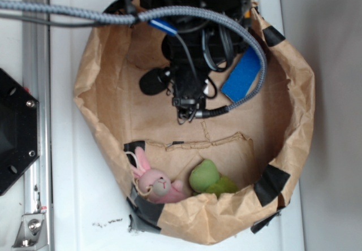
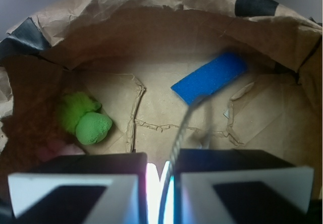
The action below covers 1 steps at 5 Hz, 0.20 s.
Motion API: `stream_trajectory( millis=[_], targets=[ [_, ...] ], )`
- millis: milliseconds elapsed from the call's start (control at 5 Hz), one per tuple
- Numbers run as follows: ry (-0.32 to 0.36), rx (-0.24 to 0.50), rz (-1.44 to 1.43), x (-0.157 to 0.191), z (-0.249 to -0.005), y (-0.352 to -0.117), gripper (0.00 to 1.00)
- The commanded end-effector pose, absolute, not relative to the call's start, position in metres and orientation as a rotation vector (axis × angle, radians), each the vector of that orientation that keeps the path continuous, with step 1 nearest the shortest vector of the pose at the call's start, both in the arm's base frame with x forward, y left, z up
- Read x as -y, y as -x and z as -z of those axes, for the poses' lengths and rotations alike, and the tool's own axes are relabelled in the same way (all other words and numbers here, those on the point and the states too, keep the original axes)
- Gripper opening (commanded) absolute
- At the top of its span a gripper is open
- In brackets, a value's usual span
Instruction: Grab the silver keys.
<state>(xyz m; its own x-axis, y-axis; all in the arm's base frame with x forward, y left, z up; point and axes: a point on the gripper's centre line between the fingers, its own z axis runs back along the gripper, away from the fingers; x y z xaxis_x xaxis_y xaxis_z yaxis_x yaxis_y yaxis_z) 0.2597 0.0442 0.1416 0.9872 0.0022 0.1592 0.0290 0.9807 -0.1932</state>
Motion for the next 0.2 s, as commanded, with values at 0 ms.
stream_trajectory(
  millis=[0],
  targets=[
    [0.169,0.231,0.045,-0.0342,-0.1503,-0.2606,0.00]
  ],
)
